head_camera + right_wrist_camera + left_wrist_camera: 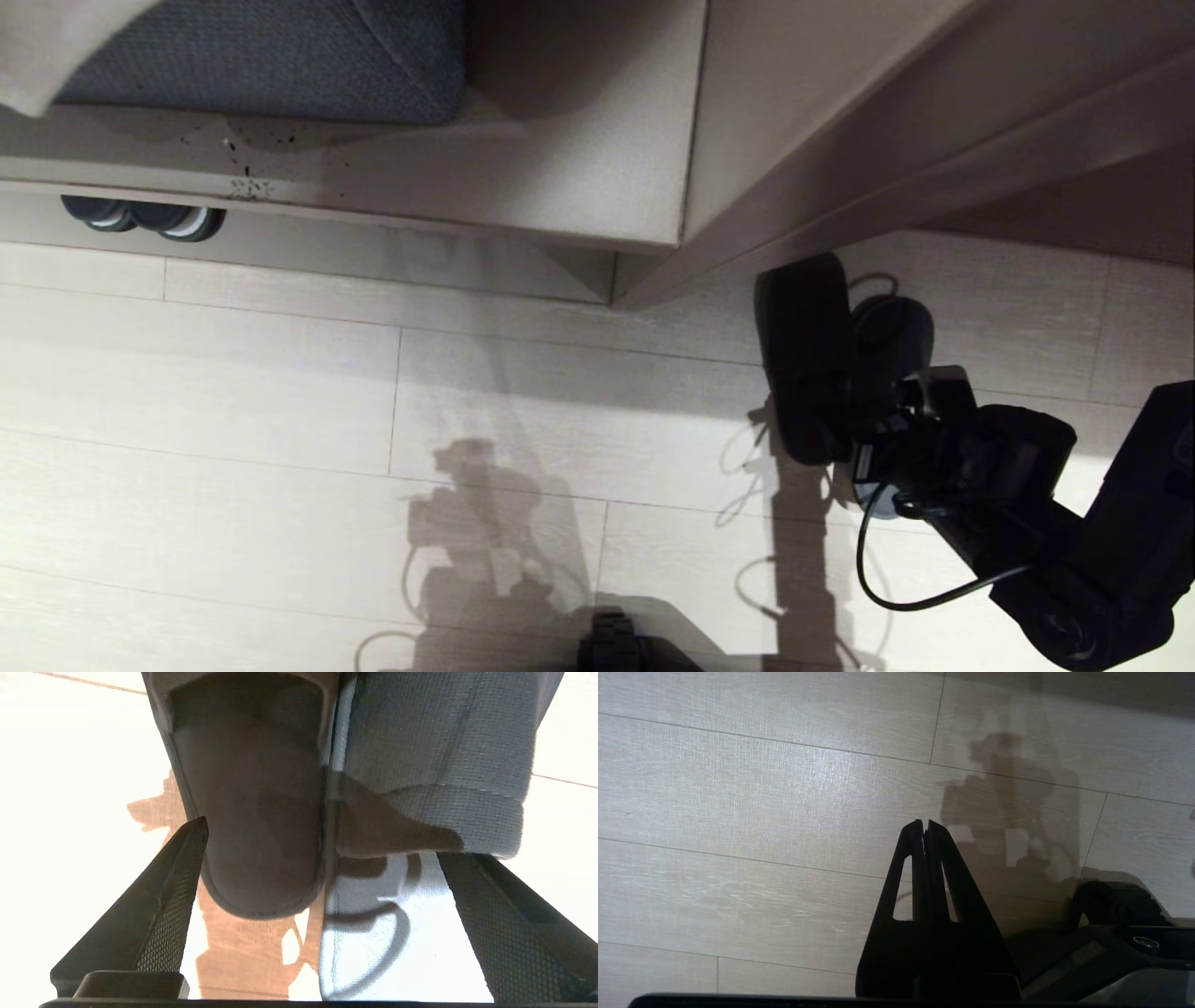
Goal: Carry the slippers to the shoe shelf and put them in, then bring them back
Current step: Place the slippers on the floor
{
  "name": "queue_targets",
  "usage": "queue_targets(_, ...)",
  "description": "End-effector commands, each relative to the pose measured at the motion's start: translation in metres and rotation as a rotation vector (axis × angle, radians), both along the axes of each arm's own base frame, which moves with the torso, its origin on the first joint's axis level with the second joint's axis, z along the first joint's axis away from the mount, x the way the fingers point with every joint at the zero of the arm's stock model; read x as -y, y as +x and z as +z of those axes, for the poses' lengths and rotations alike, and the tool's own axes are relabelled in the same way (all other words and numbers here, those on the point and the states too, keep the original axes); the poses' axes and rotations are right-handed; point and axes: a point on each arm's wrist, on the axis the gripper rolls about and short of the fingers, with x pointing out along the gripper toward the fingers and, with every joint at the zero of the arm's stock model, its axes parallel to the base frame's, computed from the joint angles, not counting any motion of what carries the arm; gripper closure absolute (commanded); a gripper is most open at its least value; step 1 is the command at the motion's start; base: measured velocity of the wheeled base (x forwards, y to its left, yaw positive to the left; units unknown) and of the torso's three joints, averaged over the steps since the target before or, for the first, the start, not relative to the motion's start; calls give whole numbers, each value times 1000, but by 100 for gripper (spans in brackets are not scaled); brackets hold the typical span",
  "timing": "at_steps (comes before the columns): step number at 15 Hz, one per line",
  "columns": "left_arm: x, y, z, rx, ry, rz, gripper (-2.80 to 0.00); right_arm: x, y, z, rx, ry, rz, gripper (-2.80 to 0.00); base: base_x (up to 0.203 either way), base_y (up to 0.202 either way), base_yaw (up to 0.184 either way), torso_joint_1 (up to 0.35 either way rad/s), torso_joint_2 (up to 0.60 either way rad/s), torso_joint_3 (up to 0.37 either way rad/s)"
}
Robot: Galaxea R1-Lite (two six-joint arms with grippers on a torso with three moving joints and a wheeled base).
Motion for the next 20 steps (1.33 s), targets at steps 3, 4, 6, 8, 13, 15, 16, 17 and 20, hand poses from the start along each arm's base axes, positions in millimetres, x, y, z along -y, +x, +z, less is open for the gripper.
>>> queue_targets(3, 0, 0, 0, 0, 0, 1, 0, 0, -3, 2, 9, 11, -4, -280, 0, 0, 0, 0, 0, 0)
queue_targets(4, 0, 0, 0, 0, 0, 1, 0, 1, -6, 11, 38, 18, -3, -280, 0, 0, 0, 0, 0, 0)
queue_targets(6, 0, 0, 0, -1, 0, 0, 0, 2, -13, 35, 118, 33, 1, 0, 0, 0, 0, 0, 0, 0)
queue_targets(8, 0, 0, 0, 0, 0, 1, 0, 4, -23, 49, 159, 37, -5, 0, 0, 0, 0, 0, 0, 0)
queue_targets(13, 0, 0, 0, 0, 3, -1, 0, 7, -40, 31, 62, 23, -9, 0, 0, 0, 0, 0, 0, 0)
queue_targets(15, 0, 0, 0, 0, 1, -1, 0, 8, -40, 32, 68, 23, -15, 0, 0, 0, 0, 0, 0, 0)
queue_targets(16, 0, 0, 0, 0, 1, 1, 0, 10, -38, 30, 60, 19, -26, 0, 0, 0, 0, 0, 0, 0)
queue_targets(17, 0, 0, 0, 0, 1, 0, 0, 15, -38, 28, 51, 11, -43, 0, 0, 0, 0, 0, 0, 0)
queue_targets(20, 0, 0, 0, 0, 3, 1, 0, 16, -41, 11, -25, -4, -47, 0, 0, 0, 0, 0, 0, 0)
